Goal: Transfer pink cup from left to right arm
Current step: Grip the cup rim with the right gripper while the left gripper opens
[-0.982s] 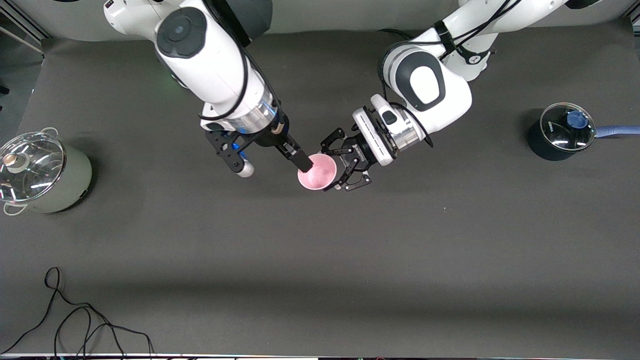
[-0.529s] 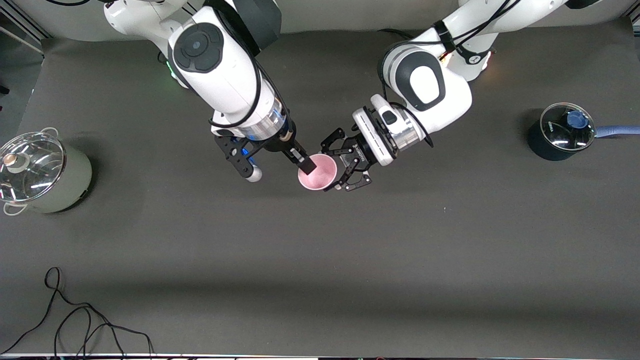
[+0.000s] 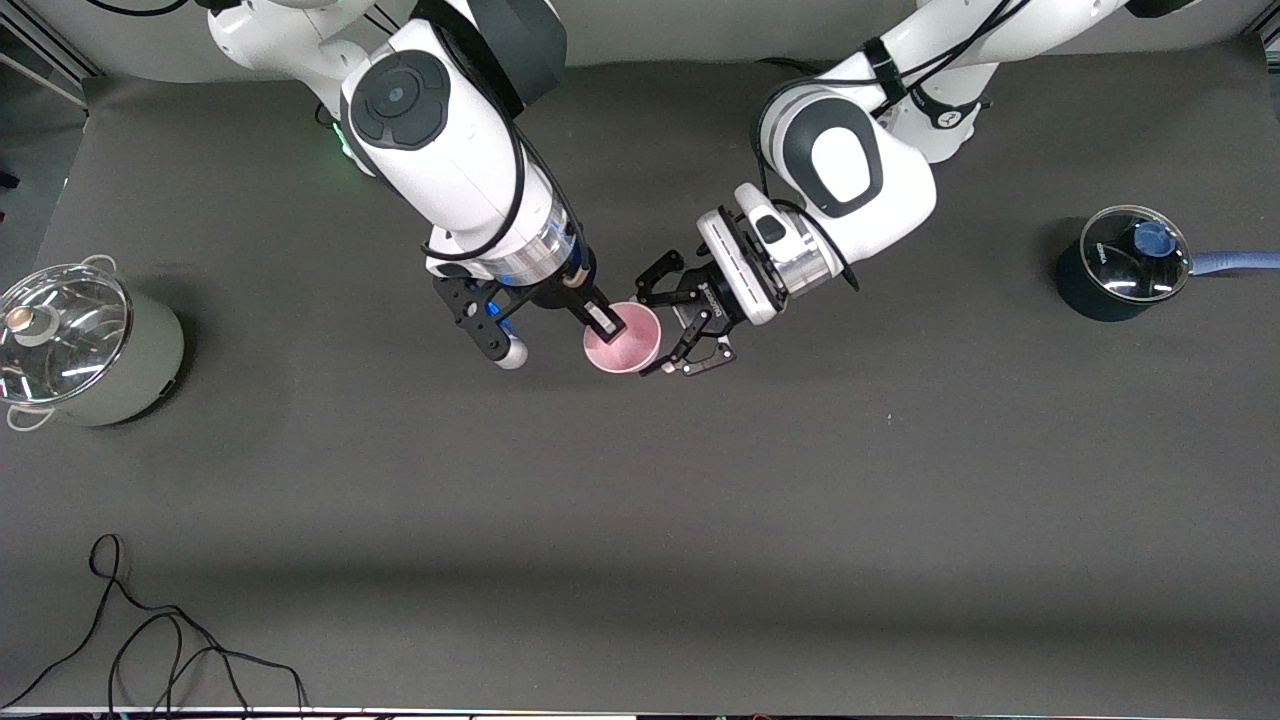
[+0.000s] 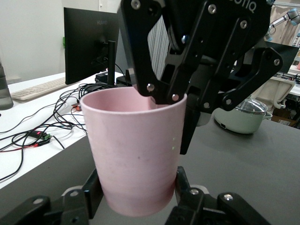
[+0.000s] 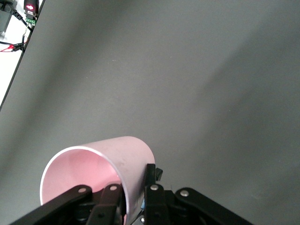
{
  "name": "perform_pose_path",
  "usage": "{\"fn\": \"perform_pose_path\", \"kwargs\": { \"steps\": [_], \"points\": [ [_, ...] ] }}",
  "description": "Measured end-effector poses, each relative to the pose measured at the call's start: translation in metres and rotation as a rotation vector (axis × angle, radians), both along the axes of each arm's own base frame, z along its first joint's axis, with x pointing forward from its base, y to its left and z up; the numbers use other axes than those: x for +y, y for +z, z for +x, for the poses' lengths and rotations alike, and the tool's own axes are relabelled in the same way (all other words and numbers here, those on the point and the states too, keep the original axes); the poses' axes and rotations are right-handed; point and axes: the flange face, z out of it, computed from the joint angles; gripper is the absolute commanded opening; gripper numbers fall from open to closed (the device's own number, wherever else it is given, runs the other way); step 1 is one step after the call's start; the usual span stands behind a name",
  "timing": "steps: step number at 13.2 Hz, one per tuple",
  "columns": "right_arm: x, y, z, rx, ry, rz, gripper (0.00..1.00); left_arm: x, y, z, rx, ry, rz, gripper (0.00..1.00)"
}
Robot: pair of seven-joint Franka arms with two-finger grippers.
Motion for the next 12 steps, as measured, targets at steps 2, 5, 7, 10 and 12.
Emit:
{"fn": "perform_pose_path", "kwargs": {
  "steps": [2,5,7,10,12],
  "points": [
    [0.0001,0.0,0.0001,-0.001,0.001,0.0,0.0,0.0002,0.0001,0.0002,-0.002,0.0,0.001,0.49],
    [-0.0001,0.0009,0.0005,-0.002,0.001,0.001,0.0,0.0003,0.0007,0.0006,-0.004,0.0,0.0,0.7],
    [-0.0008,0.0014,0.0002,0.0,0.002,-0.002,0.0,0.0019,0.002,0.0026,-0.005,0.006,-0.001,0.76],
    [-0.0059,0.0042,0.0042,-0.008,-0.008,-0.002,0.0,0.0066,0.0026,0.0065,-0.004,0.017,-0.002,0.88],
    [-0.0064,0.0047,0.0046,-0.008,-0.009,-0.002,0.0,0.0079,0.0037,0.0081,-0.006,0.02,-0.004,0.99]
  ]
}}
